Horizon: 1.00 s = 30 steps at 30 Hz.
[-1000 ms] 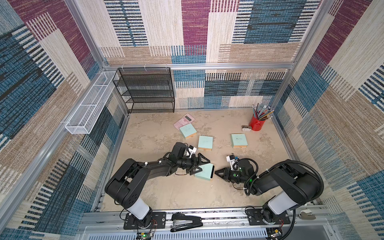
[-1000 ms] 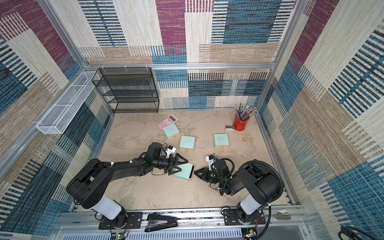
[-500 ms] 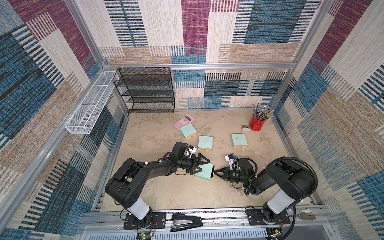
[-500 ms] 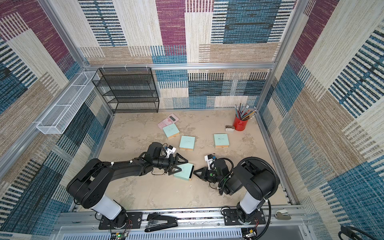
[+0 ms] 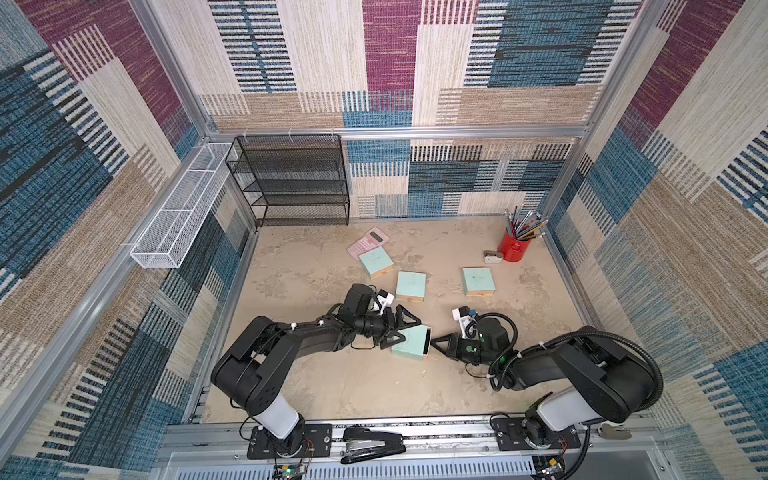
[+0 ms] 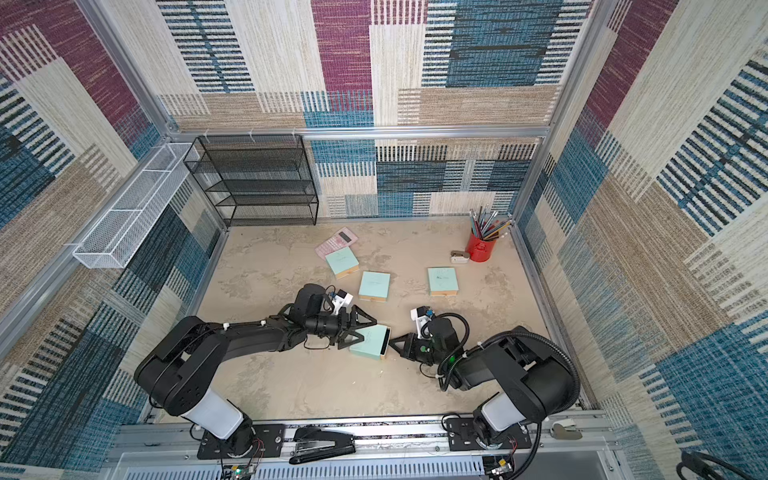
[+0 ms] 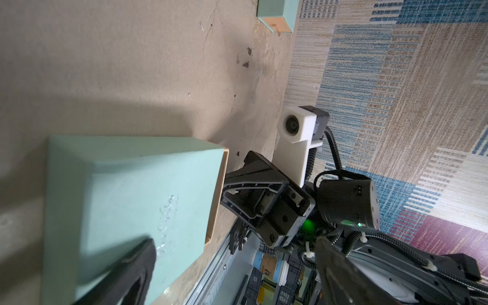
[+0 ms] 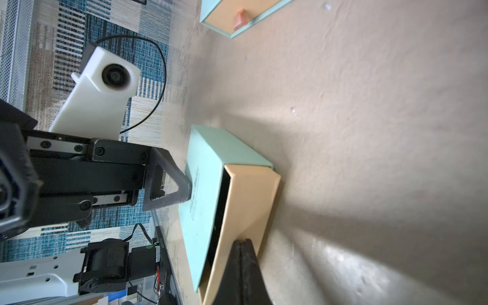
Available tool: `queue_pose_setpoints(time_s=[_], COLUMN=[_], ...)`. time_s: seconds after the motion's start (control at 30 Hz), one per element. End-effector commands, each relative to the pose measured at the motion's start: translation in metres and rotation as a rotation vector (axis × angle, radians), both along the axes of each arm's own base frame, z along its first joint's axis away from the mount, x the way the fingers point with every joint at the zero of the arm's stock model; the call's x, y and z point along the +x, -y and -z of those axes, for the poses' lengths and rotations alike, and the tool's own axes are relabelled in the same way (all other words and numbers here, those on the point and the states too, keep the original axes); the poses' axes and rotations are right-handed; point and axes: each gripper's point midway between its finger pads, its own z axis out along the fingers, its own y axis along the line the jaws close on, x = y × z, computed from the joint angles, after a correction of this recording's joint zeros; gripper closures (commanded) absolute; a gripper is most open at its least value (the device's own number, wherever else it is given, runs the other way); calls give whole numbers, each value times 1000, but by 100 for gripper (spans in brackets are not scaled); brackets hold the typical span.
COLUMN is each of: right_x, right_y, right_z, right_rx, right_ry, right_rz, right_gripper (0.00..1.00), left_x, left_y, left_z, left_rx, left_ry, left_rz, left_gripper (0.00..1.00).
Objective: Take out the earrings from the drawer-style jewelry box
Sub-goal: Open the drawer in the jewelry box.
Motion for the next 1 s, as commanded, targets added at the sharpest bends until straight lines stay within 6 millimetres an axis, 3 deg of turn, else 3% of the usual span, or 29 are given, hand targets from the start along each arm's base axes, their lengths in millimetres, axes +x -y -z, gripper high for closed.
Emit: queue_pose_setpoints(time_s=[0.0,0.27,0.67,0.83,0.97], right_x=[9,5,2,0,0], right_y=[7,16,26,24,19], right_z=[-1,10,9,7,-6], right_rx=[-45,-64,-81,-66,-33], right_ry=[50,14,15,19,63], right_rz=[43,80,127,114,85], right_gripper=[100,100,100,100,100], left_x=[-5,-6,-6,-2,-1], left_y=[-21,-22,-22,-17,-19], left_z=[40,42,39,21,-2], left_rx=[164,168,164,137,155], left_ry=[-65,-71,-67,-27,43], left_rz=[-55,-54,-57,-27,2], left_gripper=[5,5,5,4,3])
